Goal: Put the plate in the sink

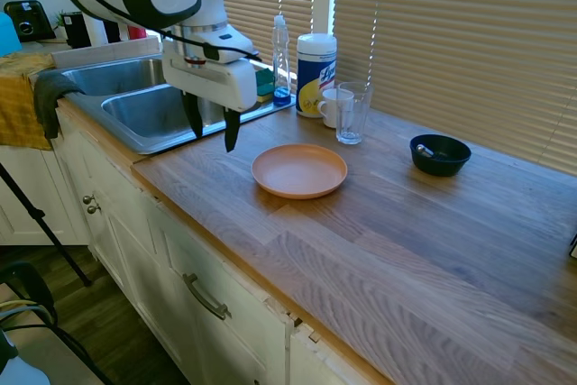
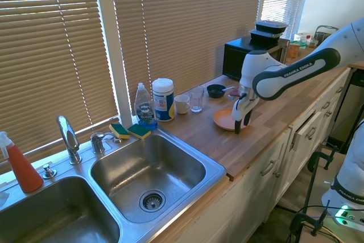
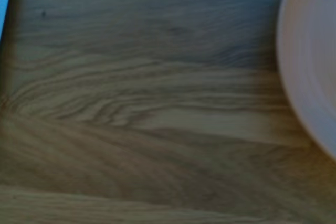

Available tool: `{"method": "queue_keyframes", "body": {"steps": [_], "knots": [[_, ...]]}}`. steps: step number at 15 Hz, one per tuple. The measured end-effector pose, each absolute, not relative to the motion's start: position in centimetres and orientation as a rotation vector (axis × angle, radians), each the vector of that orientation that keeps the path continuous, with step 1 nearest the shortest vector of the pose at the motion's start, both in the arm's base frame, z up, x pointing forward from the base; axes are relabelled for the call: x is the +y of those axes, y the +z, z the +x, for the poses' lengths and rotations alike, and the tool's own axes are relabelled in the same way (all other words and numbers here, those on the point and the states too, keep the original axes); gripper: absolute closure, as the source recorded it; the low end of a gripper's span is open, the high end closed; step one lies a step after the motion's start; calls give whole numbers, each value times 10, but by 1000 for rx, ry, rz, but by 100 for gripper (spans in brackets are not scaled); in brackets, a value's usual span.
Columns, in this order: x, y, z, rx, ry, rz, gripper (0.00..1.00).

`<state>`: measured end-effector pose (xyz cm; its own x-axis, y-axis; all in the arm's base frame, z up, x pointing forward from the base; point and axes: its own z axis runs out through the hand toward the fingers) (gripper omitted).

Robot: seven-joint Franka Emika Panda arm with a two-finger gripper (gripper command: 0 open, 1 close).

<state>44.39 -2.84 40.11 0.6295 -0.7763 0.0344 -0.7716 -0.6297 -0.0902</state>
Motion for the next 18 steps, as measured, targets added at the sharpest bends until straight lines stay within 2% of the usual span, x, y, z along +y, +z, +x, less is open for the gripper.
{"method": "queue_keyframes", "body": {"steps": [7,18], "knots": [[-151,421,479,1317,-159,-2777,0],[-223,345,556,1038,-150,-2823,0]]}}
